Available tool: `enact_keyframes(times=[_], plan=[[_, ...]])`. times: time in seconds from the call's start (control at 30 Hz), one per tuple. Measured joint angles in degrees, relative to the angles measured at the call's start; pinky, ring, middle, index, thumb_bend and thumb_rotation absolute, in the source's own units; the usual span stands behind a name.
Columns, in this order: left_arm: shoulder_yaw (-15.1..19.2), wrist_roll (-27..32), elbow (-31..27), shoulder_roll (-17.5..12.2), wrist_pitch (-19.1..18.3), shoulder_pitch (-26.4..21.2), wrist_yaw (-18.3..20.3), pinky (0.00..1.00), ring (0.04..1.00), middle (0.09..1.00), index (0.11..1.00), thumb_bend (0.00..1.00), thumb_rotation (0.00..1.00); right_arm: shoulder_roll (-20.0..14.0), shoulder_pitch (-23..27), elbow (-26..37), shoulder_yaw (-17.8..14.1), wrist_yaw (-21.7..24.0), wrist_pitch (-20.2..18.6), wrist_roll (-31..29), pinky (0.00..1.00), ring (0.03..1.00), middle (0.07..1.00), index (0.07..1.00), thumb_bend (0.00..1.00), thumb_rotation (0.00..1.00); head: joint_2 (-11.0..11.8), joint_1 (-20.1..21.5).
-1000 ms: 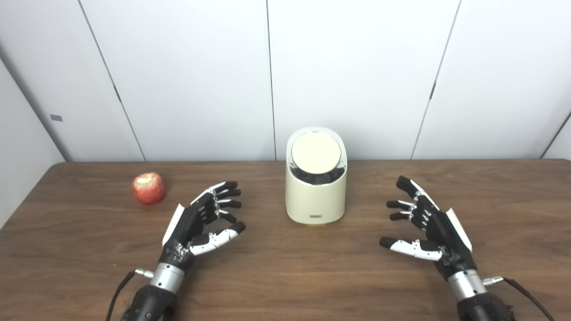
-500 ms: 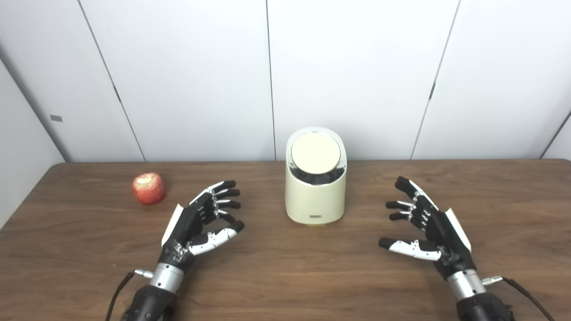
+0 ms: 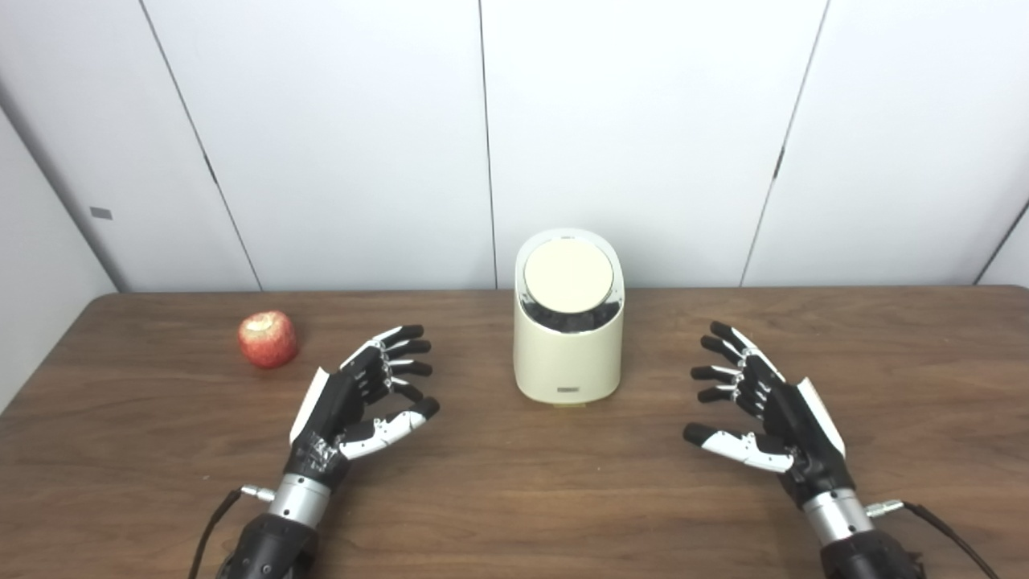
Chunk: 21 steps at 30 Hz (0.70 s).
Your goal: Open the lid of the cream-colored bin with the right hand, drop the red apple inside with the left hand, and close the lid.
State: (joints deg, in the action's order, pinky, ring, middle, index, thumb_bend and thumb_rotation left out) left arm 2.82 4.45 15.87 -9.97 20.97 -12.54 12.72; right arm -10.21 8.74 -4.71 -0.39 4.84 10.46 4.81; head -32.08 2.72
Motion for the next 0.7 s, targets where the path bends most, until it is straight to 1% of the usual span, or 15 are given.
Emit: enact_keyframes(times=[0.1, 0.17, 0.27, 0.33, 0.43, 0.47, 0.6, 0.7], plan=[[0.00, 0.06, 0.04, 0.02, 0.00, -0.03, -0.01, 0.55, 0.699, 0.781, 0.833, 0.64, 0.12, -0.08, 1.05, 2.29, 0.01, -0.02, -2.95, 1.20, 0.63, 0.781, 0.878, 0.886, 0.74, 0.36, 0.00, -0.09], [-0.01, 0.09, 0.06, 0.01, 0.00, -0.05, 0.01, 0.55, 0.702, 0.783, 0.836, 0.64, 0.13, -0.34, 2.79, 3.14, -0.08, -0.08, -4.13, 1.83, 0.63, 0.780, 0.872, 0.882, 0.75, 0.37, 0.00, -0.09], [-0.06, 0.08, 0.06, 0.02, 0.00, -0.07, 0.00, 0.56, 0.703, 0.783, 0.837, 0.65, 0.13, -0.61, 5.62, 5.57, 0.03, -0.06, -7.45, 3.23, 0.65, 0.785, 0.876, 0.884, 0.75, 0.37, 0.09, 0.09], [-0.11, 0.08, 0.15, 0.02, 0.01, -0.15, 0.03, 0.56, 0.704, 0.783, 0.837, 0.64, 0.13, -1.02, 7.37, 6.89, 0.65, 0.11, -9.84, 4.74, 0.67, 0.792, 0.879, 0.882, 0.75, 0.37, 0.09, 0.09], [-0.15, 0.08, 0.28, 0.02, 0.02, -0.24, 0.17, 0.56, 0.706, 0.783, 0.837, 0.64, 0.13, -1.97, 9.60, 7.49, 1.54, 0.91, -13.06, 6.07, 0.68, 0.811, 0.887, 0.885, 0.75, 0.40, 0.18, 0.00], [-0.17, 0.08, 0.28, 0.02, 0.02, -0.22, 0.21, 0.56, 0.707, 0.784, 0.839, 0.65, 0.13, -2.13, 10.08, 7.82, 1.63, 1.07, -14.18, 6.39, 0.69, 0.826, 0.888, 0.887, 0.77, 0.44, 0.18, 0.00], [-0.22, -0.06, 0.27, 0.00, 0.01, -0.21, 0.19, 0.56, 0.703, 0.782, 0.840, 0.66, 0.15, -2.78, 12.45, 8.32, 2.83, 1.48, -17.79, 8.94, 0.71, 0.847, 0.893, 0.893, 0.79, 0.50, 0.18, 0.00], [-0.27, -0.09, 0.28, 0.00, 0.02, -0.26, 0.20, 0.56, 0.699, 0.782, 0.838, 0.67, 0.15, -3.41, 15.13, 8.34, 3.99, 2.45, -20.68, 10.55, 0.74, 0.873, 0.899, 0.896, 0.82, 0.51, 0.18, 0.00]])
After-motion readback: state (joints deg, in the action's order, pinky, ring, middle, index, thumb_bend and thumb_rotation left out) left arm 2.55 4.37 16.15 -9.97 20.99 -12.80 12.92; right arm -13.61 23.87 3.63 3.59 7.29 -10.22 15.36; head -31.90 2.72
